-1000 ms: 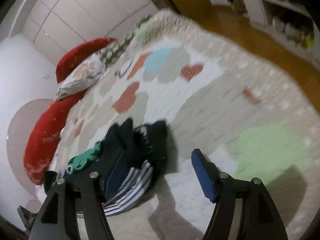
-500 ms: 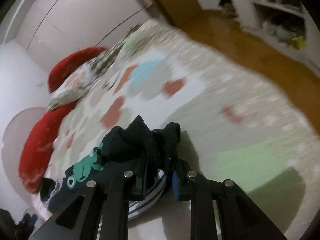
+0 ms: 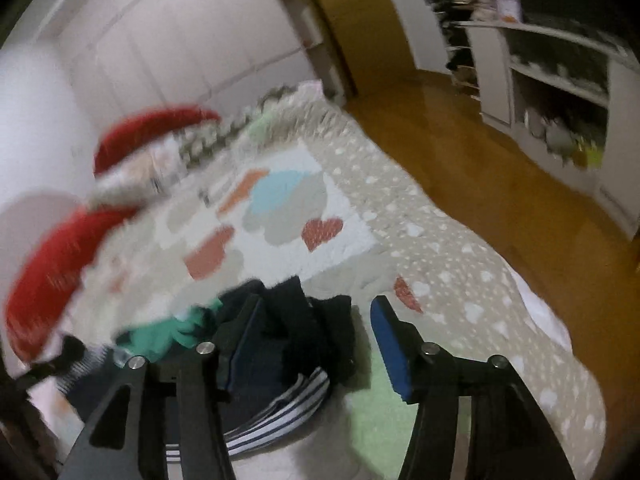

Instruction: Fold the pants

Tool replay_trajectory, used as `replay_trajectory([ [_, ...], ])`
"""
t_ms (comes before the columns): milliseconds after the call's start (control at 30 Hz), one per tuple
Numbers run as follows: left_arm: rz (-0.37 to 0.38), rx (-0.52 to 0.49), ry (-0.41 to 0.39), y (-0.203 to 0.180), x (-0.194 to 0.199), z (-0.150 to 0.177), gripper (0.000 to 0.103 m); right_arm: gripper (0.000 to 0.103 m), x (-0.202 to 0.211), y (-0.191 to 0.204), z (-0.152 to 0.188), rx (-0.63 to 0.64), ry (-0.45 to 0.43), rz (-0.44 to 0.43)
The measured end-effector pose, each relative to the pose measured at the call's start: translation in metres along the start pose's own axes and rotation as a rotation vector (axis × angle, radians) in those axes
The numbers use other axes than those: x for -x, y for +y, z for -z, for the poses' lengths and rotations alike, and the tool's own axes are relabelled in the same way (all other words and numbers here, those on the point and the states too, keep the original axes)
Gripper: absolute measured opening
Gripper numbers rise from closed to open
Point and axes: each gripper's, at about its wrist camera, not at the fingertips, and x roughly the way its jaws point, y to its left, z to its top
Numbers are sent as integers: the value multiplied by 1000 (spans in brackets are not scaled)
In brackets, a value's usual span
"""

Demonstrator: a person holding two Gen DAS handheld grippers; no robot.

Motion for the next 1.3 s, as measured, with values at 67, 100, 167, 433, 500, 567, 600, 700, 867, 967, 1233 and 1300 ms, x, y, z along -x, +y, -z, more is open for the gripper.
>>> replay_trajectory([
  [67,-15,21,45,12,-7,17,62,47,-22,4,4,40,62,2],
  [100,7,44,60,18,-8,23,62,28,-32,3,5,23,112,-67],
  [167,64,127,105,33,-13,37,62,19,-34,-5,5,-27,124,-127],
  [433,200,184,67,45,23,62,62,36,-32,-40,13,-141,128,-6],
  [500,209,129,39,36,44,61,63,48,-22,-51,11,-214,107,-49],
  [567,204,70,8,23,63,56,69,50,-7,-63,10,-269,63,-53],
  [600,208,33,-8,12,73,52,73,50,-1,-65,10,-280,45,-48],
  [700,223,-68,-14,-22,80,36,77,52,16,-77,16,-326,9,-74],
  [867,256,-228,60,-89,48,0,77,59,23,-78,29,-350,32,-157],
  [967,282,-295,129,-132,14,-24,77,62,22,-72,35,-334,46,-187],
  [1233,354,-423,325,-243,-81,-53,77,68,19,-46,40,-224,70,-220],
  [1300,387,-474,370,-273,-101,-52,77,69,15,-41,41,-201,91,-213],
])
